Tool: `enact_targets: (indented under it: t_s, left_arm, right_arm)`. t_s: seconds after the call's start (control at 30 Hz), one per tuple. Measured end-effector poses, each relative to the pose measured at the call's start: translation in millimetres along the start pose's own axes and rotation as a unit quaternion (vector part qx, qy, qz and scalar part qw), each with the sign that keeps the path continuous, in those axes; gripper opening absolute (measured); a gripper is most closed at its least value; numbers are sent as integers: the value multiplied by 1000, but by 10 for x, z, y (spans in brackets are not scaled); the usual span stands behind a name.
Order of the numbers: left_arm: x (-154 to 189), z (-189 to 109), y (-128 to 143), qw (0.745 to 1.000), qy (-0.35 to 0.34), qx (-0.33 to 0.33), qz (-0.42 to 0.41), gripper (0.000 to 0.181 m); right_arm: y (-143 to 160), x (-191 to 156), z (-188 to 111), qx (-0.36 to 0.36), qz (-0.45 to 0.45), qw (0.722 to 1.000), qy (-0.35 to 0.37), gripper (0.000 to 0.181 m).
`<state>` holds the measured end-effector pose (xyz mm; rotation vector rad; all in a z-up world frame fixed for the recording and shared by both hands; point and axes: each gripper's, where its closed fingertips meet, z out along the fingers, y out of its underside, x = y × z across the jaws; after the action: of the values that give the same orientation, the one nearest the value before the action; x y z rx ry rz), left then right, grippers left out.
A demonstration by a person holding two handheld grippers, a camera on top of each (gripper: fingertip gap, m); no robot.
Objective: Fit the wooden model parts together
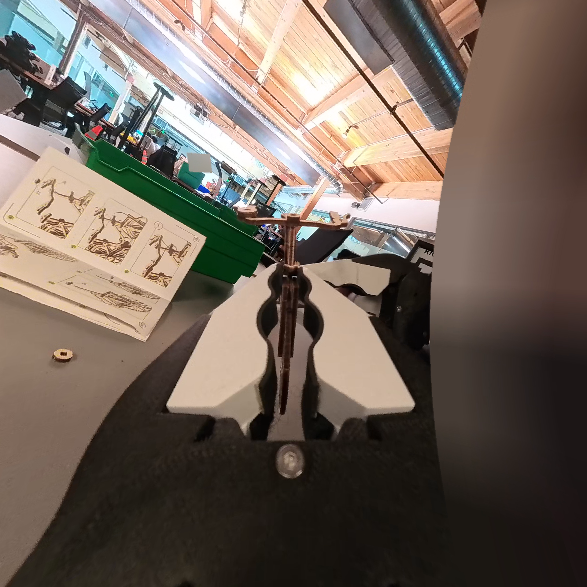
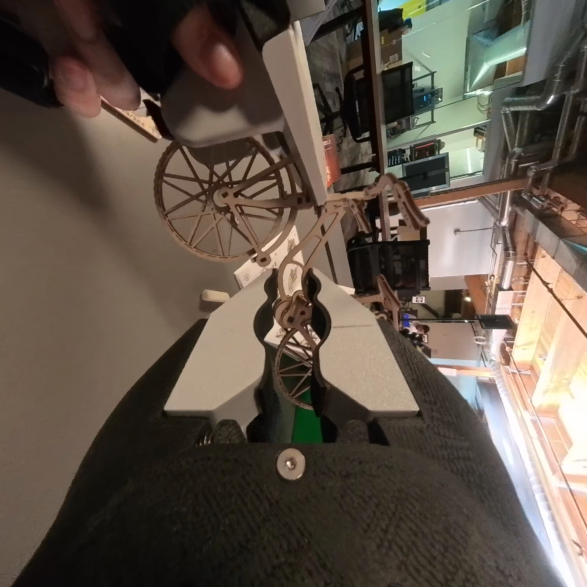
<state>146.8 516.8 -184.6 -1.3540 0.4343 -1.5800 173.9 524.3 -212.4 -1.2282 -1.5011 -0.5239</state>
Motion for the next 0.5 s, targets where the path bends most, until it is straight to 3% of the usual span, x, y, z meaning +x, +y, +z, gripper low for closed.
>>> enact_targets:
  t_s: [0.5]
  left_arm:
    - [22, 1, 5, 1000, 12, -4, -10, 7]
  right_arm:
    - [5, 34, -6, -6, -79, 996, 32, 17]
